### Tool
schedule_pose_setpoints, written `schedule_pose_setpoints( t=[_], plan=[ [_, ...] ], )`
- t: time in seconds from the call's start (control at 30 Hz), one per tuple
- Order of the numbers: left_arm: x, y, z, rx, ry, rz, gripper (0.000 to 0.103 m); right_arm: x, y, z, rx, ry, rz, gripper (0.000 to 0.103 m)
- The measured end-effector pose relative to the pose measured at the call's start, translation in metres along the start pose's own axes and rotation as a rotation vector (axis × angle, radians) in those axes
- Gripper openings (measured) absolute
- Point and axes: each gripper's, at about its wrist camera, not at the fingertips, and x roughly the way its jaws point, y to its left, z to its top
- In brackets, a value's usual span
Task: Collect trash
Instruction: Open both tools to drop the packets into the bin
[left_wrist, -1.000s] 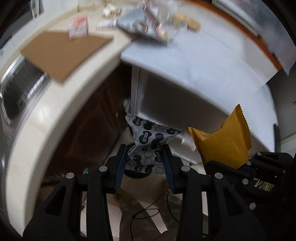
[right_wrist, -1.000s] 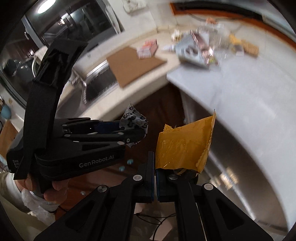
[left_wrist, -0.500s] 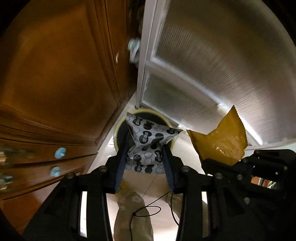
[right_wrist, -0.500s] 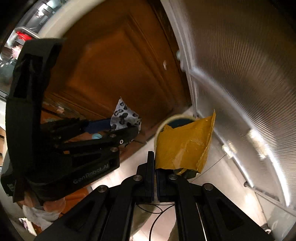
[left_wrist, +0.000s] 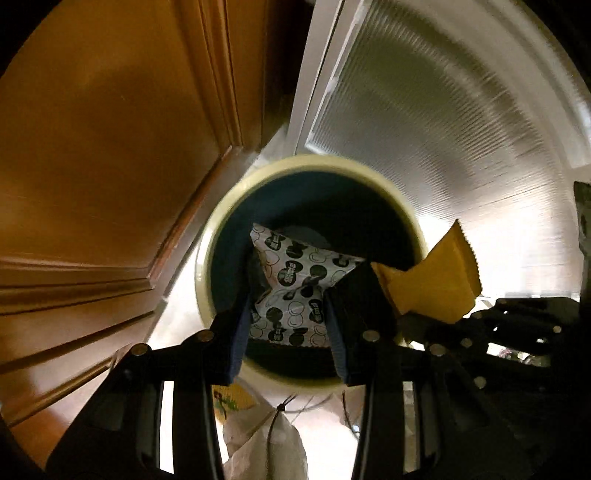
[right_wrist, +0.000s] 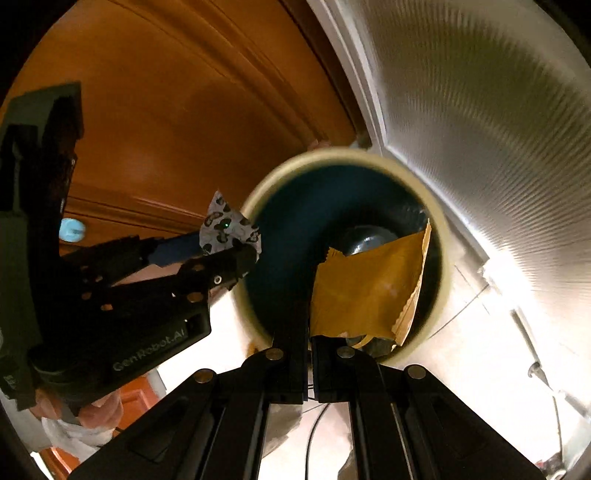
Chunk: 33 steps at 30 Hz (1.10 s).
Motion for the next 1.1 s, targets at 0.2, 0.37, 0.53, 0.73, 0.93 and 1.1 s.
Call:
schedule_pose_setpoints(
  t=[0.2,0.37,0.53,0.73,0.93,1.1],
  plan=[
    [0.043,0.006,0.011,-0.020,0.031,-0.004,0.035,0.052,-0.023,0.002,-0.010,0.032,0.018,0.004],
    [0.054,0.009,0.015,-0.032,0.045,-0.007,0.039,0.068,-0.032,0.007,-0.008,0.023,0.026,0.037],
    [0.057,0.018,0.014,-0.041,0.038,-0.015,0.086,0.063,-0.036,0.006,-0.016,-0.008,0.016,0.049],
    [0.056,0.020,0.018,-0.036,0.019,-0.004,0.086,0.055,-0.040,0.005,-0.004,-0.038,-0.013,0.049],
    [0.032,0.024,0.012,-0.044,-0.012,-0.002,0.086,0.035,-0.035,0.001,0.033,-0.071,-0.044,0.049],
    [0.008,0.022,0.009,-0.045,-0.027,0.005,0.086,0.004,-0.024,-0.006,0.078,-0.105,-0.084,0.049]
  ],
)
